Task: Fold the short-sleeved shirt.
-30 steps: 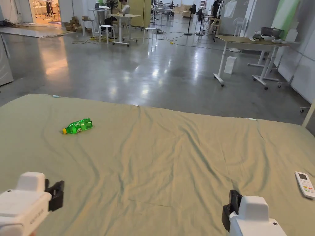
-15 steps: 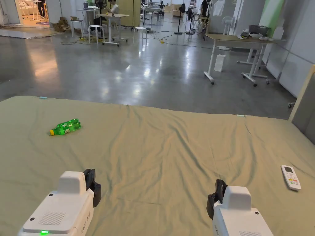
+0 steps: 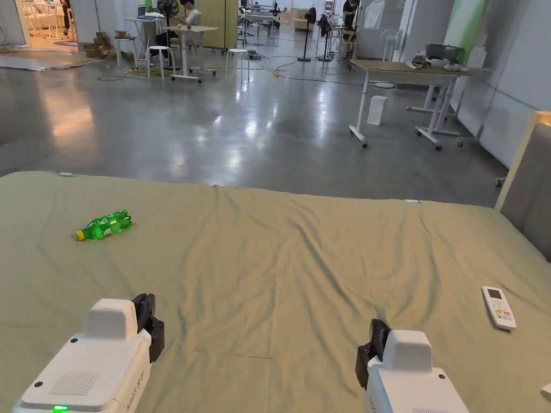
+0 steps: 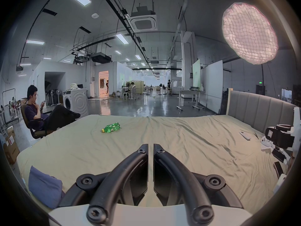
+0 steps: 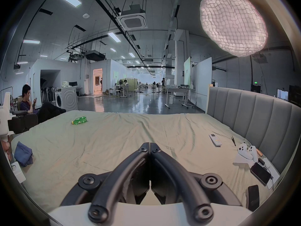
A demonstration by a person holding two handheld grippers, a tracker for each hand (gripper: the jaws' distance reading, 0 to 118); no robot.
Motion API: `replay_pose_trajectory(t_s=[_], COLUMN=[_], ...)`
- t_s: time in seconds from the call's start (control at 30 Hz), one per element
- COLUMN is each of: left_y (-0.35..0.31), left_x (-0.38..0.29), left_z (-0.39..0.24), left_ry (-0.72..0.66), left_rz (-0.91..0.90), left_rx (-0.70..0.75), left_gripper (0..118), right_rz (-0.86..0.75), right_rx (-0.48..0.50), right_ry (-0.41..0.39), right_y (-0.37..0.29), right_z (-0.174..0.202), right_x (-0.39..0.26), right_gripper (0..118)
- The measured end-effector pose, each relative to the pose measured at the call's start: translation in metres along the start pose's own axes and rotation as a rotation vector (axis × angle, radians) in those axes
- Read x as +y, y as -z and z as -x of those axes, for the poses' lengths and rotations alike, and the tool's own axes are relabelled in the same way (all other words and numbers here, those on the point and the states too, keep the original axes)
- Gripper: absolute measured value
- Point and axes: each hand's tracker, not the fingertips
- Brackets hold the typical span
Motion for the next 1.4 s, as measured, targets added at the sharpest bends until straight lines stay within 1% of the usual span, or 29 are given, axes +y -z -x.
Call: replay_pose_trajectory(t_s=[0.17, 0.2, 0.23, 0.27, 0.3, 0.33, 0.37, 0.4, 0.43, 0.47, 0.5, 0.53, 0.6, 0.7, 0.8, 0.83, 0.9, 1.07, 1.13, 1.27, 1.3, 1.4], left_y=[0.000, 0.000, 0.001, -0.001, -0.001, -0.002, -0.002, -0.005, -0.006, -0.007, -0.008, -0.006, -0.006, -0.009, -0.012, -0.013, -0.013, -0.011, -0.012, -0.013, -0.013, -0.015], left_x=[0.002, 0.003, 0.003, 0.003, 0.004, 0.004, 0.005, 0.006, 0.006, 0.006, 0.007, 0.007, 0.008, 0.008, 0.010, 0.011, 0.011, 0.009, 0.012, 0.017, 0.018, 0.020], left_z=[-0.008, -0.008, -0.009, -0.010, -0.010, -0.010, -0.011, -0.013, -0.014, -0.014, -0.014, -0.011, -0.010, -0.010, -0.010, -0.010, -0.010, -0.010, -0.008, -0.006, -0.006, -0.007], left_ry=[0.010, 0.014, 0.017, 0.017, 0.015, 0.012, 0.010, 0.010, 0.011, 0.012, 0.011, 0.009, 0.003, -0.007, -0.009, -0.012, -0.021, -0.030, -0.053, -0.079, -0.079, -0.065], left_rz=[-0.002, -0.001, -0.001, -0.003, -0.005, -0.011, -0.017, -0.023, -0.034, -0.046, -0.051, -0.053, -0.051, -0.055, -0.057, -0.054, -0.044, -0.045, -0.048, -0.073, -0.082, -0.118], left_rx=[-0.004, -0.003, -0.003, -0.006, -0.008, -0.007, 0.000, 0.016, 0.035, 0.046, 0.049, 0.052, 0.049, 0.037, 0.026, 0.022, 0.015, 0.025, -0.005, -0.053, -0.066, -0.087], left_gripper=[6, 8, 14, 20, 34, 45, 57, 68, 71, 72, 73, 76, 83, 85, 86, 87, 91, 92, 92, 95, 96, 98], right_rz=[0.001, 0.004, 0.008, 0.008, 0.008, 0.009, 0.005, -0.004, -0.017, -0.024, -0.031, -0.038, -0.043, -0.057, -0.054, -0.049, -0.048, -0.064, -0.052, -0.021, 0.000, -0.009], right_rx=[0.003, 0.004, 0.006, 0.008, 0.008, 0.007, 0.004, -0.003, -0.008, -0.012, -0.013, -0.010, -0.003, -0.003, -0.003, 0.001, 0.007, 0.032, 0.036, 0.018, 0.006, -0.006], right_ry=[-0.005, -0.005, -0.001, 0.005, 0.008, 0.008, 0.008, 0.006, -0.002, -0.006, -0.007, -0.005, 0.007, 0.005, -0.003, -0.001, 0.013, 0.025, 0.042, 0.087, 0.113, 0.114], right_y=[0.000, 0.000, 0.000, 0.000, 0.001, 0.002, 0.002, 0.002, 0.000, -0.001, -0.001, 0.000, -0.001, -0.001, 0.001, 0.000, 0.000, -0.003, -0.002, 0.004, 0.005, 0.006], right_z=[0.003, 0.004, 0.005, 0.006, 0.007, 0.009, 0.010, 0.011, 0.011, 0.011, 0.011, 0.011, 0.011, 0.012, 0.014, 0.014, 0.014, 0.014, 0.012, 0.010, 0.009, 0.008], right_x=[-0.001, -0.001, -0.002, -0.003, -0.005, -0.006, -0.006, -0.006, -0.005, -0.004, -0.003, -0.002, 0.001, 0.005, 0.010, 0.011, 0.011, 0.021, 0.025, 0.031, 0.031, 0.035], right_gripper=[1, 2, 10, 24, 49, 62, 67, 67, 71, 77, 88, 95, 103, 105, 115, 117, 118, 118, 118, 118, 118, 118])
